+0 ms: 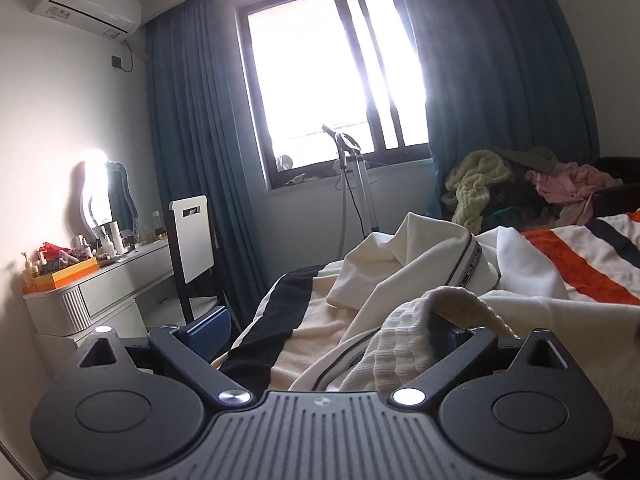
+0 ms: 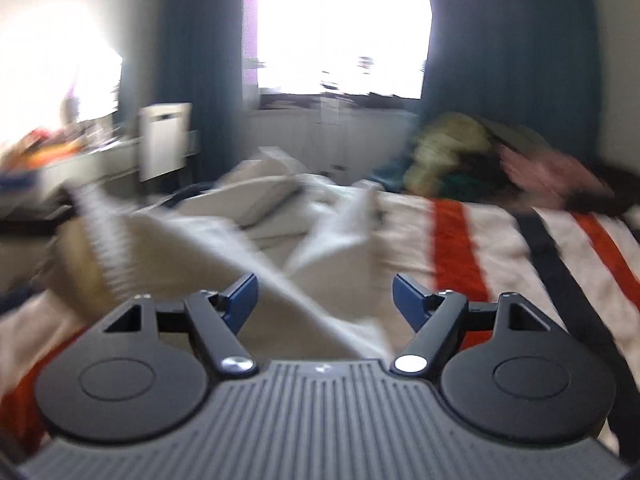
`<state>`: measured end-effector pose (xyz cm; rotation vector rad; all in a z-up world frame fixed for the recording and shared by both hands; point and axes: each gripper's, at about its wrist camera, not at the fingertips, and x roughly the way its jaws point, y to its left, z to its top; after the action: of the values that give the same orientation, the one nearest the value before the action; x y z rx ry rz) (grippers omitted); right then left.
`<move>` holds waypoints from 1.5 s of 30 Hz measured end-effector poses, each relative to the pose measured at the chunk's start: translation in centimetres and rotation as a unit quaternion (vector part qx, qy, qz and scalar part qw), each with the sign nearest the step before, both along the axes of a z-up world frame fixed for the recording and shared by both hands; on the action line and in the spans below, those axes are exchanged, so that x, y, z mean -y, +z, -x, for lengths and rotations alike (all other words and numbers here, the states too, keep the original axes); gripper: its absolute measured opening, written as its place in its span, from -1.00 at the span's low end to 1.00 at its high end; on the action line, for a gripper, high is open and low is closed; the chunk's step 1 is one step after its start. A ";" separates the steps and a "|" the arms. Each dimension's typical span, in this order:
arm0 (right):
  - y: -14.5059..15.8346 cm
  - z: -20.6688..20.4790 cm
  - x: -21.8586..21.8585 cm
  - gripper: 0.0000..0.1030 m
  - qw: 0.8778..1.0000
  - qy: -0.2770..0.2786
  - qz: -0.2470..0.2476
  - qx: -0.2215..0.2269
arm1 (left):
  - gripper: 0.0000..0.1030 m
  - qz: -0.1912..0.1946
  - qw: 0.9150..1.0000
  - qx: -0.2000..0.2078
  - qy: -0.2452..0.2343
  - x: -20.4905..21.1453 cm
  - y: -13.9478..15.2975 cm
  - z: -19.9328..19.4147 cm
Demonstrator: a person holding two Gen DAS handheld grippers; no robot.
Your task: Fold clothes
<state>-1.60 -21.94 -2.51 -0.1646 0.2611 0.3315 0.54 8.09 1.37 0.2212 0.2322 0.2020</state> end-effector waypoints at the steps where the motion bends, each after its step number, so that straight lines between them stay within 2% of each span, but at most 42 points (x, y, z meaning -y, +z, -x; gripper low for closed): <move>1: -0.4 1.0 -1.4 0.46 0.999 0.031 0.032 0.018 | 0.94 -0.001 1.000 0.001 0.001 0.1 0.0 0.1; 4: -2.0 3.6 -5.4 0.45 0.983 0.110 0.126 0.072 | 0.94 0.004 1.000 0.002 0.004 0.0 0.1 0.2; 8: -4.4 3.5 -8.4 0.45 0.968 0.095 0.221 0.074 | 0.94 0.018 1.000 0.003 0.009 -0.3 0.3 0.2; 10: -4.7 2.6 -8.3 0.45 0.965 0.051 0.246 0.081 | 0.94 0.030 0.999 0.006 0.008 -0.5 0.5 0.4; 15: -1.0 1.0 -3.8 0.46 0.981 -0.051 0.168 0.078 | 0.95 0.053 0.998 0.010 -0.011 -0.8 1.0 0.8; 17: 0.8 1.3 -1.6 0.51 0.981 -0.089 0.142 0.101 | 0.98 0.064 0.998 0.015 -0.021 -0.6 1.1 1.2; 19: 2.5 1.8 0.5 0.66 0.977 -0.129 0.114 0.127 | 1.00 0.078 0.996 0.019 -0.036 -0.2 1.1 1.6; 22: 4.1 1.1 3.4 0.67 0.978 -0.169 0.049 0.108 | 1.00 0.082 0.995 0.019 -0.059 0.9 1.0 2.0; 25: 3.1 -1.4 5.9 0.67 0.982 -0.187 -0.027 0.006 | 1.00 0.070 0.996 0.009 -0.061 2.2 0.4 2.1; 27: 1.6 -3.1 6.9 0.67 0.976 -0.194 -0.070 -0.075 | 1.00 0.058 0.997 -0.002 -0.050 2.5 -0.1 2.0; 29: 0.1 -4.7 7.9 0.66 0.961 -0.200 -0.112 -0.157 | 1.00 0.067 0.997 -0.002 -0.028 1.9 -0.1 1.9; 31: -1.5 -6.3 8.9 0.66 0.938 -0.204 -0.152 -0.237 | 1.00 0.084 0.996 -0.002 -0.009 1.0 0.0 1.8; 32: -1.6 -6.4 9.4 0.66 0.929 -0.195 -0.183 -0.255 | 1.00 0.090 0.996 -0.001 -0.001 0.7 0.1 1.8; 33: -1.8 -5.5 9.8 0.66 0.928 -0.186 -0.202 -0.254 | 1.00 0.093 0.996 0.002 0.006 0.4 0.2 1.9; 34: -1.5 -4.9 9.7 0.66 0.931 -0.179 -0.206 -0.242 | 1.00 0.097 0.995 0.006 0.013 0.1 0.3 2.0; 37: -0.2 -3.4 8.6 0.66 0.947 -0.191 -0.176 -0.188 | 1.00 0.096 0.995 -0.001 0.010 0.0 0.3 2.0; 38: 0.2 -3.1 8.8 0.66 0.949 -0.197 -0.177 -0.172 | 1.00 0.092 0.996 -0.006 0.006 0.3 0.2 1.9; 43: 1.8 -1.9 10.1 0.66 0.949 -0.229 -0.193 -0.096 | 1.00 0.074 0.995 -0.055 -0.024 1.9 -1.1 1.3; 45: 2.5 -1.4 10.6 0.66 0.948 -0.241 -0.198 -0.065 | 0.99 0.077 0.992 -0.089 -0.053 2.5 -1.8 1.0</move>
<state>-0.19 -32.56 -0.03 0.3186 0.3487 -0.0979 -0.46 5.56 -0.44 0.0968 0.4106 0.0570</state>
